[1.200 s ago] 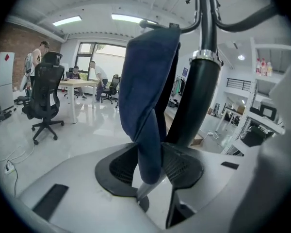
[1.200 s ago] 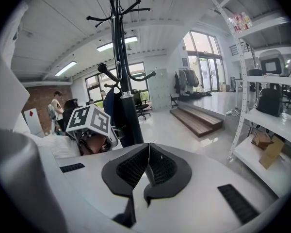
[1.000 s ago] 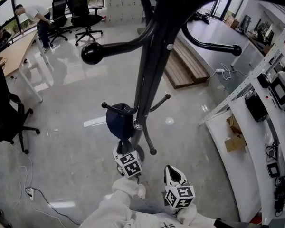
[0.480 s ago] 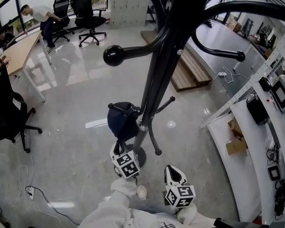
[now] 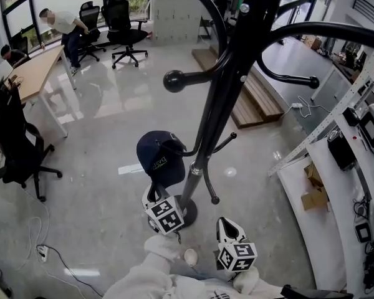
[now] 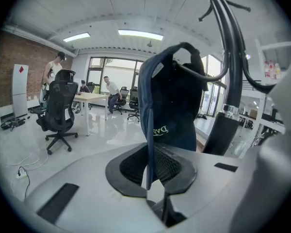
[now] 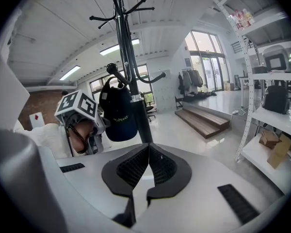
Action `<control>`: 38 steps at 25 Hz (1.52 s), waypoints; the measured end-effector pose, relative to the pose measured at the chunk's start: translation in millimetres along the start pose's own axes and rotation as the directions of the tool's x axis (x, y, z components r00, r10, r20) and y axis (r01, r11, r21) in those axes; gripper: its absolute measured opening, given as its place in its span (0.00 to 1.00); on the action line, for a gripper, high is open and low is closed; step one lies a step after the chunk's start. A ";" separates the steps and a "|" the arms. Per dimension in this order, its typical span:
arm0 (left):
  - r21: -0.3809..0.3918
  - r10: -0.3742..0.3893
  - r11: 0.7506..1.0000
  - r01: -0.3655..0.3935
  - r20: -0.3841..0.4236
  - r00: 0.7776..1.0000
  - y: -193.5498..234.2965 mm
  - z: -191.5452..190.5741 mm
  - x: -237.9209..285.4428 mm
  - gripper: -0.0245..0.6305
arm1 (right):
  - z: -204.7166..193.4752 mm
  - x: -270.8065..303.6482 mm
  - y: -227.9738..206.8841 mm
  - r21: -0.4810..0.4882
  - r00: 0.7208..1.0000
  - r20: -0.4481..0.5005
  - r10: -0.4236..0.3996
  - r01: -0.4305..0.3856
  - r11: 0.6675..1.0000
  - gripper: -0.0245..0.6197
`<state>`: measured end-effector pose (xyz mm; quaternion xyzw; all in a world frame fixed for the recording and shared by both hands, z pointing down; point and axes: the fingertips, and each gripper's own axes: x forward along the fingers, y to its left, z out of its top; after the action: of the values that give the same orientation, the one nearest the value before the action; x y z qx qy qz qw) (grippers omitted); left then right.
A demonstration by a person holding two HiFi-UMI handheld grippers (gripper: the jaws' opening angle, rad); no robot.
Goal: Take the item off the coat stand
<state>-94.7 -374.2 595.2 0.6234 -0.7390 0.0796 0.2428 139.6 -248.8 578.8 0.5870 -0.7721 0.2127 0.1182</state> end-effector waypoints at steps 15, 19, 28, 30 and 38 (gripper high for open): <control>-0.026 0.002 1.000 -0.003 -0.053 0.999 20.4 5.3 16.4 0.06 | 10.5 18.4 10.8 0.019 1.000 0.023 0.012 -0.013 1.000 0.06; -0.007 -0.004 1.000 0.004 -0.042 0.999 28.0 12.4 23.0 0.07 | 14.0 27.5 20.6 0.023 1.000 0.023 0.015 -0.015 1.000 0.06; -0.050 0.044 0.998 -0.046 -0.043 0.998 58.9 10.0 18.2 0.06 | 8.0 35.3 36.8 0.017 0.999 0.000 0.052 -0.052 0.999 0.06; -0.062 0.059 0.996 -0.062 -0.051 0.997 70.4 6.7 13.4 0.06 | 6.6 36.7 43.7 0.013 0.998 -0.004 0.065 -0.065 0.998 0.06; -0.077 0.078 0.994 -0.082 -0.048 0.996 104.9 -9.5 -28.2 0.07 | -6.0 35.2 78.9 -0.010 0.990 -0.029 0.137 -0.137 0.991 0.06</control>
<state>-190.0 -323.3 609.9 0.5812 -0.7603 0.0741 0.2806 53.8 -258.8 584.4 0.5289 -0.8100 0.2242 0.1178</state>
